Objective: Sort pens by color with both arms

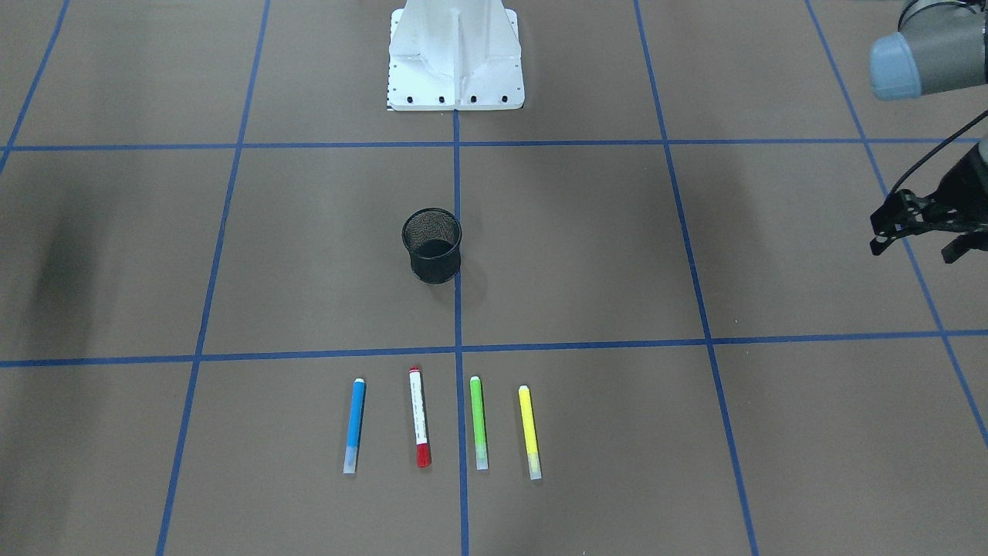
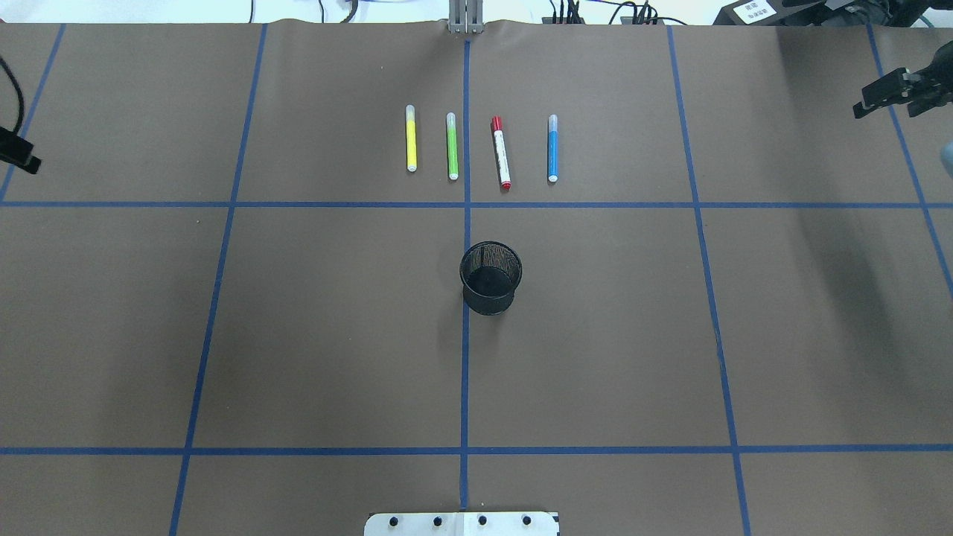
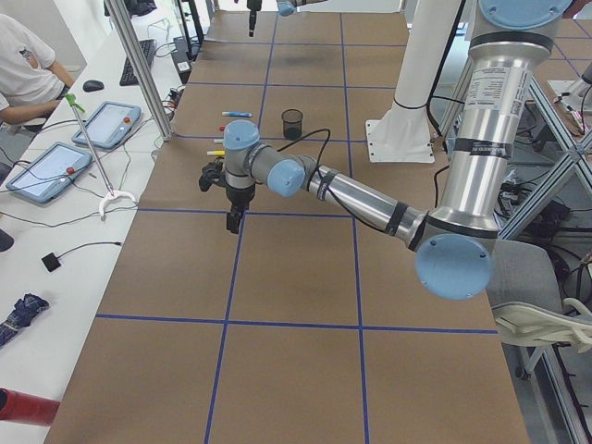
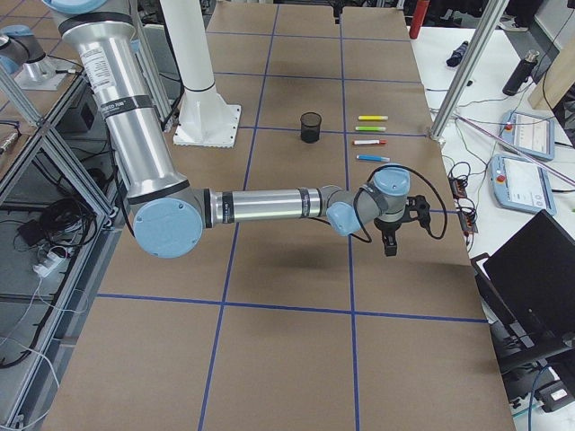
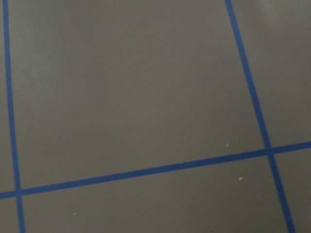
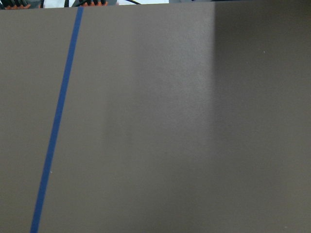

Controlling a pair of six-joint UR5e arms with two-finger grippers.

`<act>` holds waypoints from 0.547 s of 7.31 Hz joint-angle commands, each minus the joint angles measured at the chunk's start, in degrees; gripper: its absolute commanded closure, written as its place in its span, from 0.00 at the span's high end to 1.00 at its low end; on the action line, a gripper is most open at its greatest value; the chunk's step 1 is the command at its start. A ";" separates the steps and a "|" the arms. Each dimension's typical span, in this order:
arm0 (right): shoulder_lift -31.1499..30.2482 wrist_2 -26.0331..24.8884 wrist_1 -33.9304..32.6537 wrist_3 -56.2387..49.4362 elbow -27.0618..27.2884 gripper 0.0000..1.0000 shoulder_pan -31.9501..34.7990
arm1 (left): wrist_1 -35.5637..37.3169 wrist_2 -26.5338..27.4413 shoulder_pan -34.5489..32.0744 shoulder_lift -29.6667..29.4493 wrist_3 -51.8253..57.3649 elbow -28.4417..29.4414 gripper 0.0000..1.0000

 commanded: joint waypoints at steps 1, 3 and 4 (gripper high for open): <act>-1.89 2.25 -9.28 -10.15 0.53 1.00 3.61 | 0.08 -7.57 -6.88 4.87 13.17 6.68 0.99; -4.88 4.35 -9.13 -14.13 0.79 1.00 5.46 | 0.07 -7.77 -9.08 6.38 13.48 7.41 0.99; -5.41 5.24 -8.70 -14.13 0.88 1.00 5.38 | -0.02 -7.60 -9.17 6.56 13.04 7.32 0.99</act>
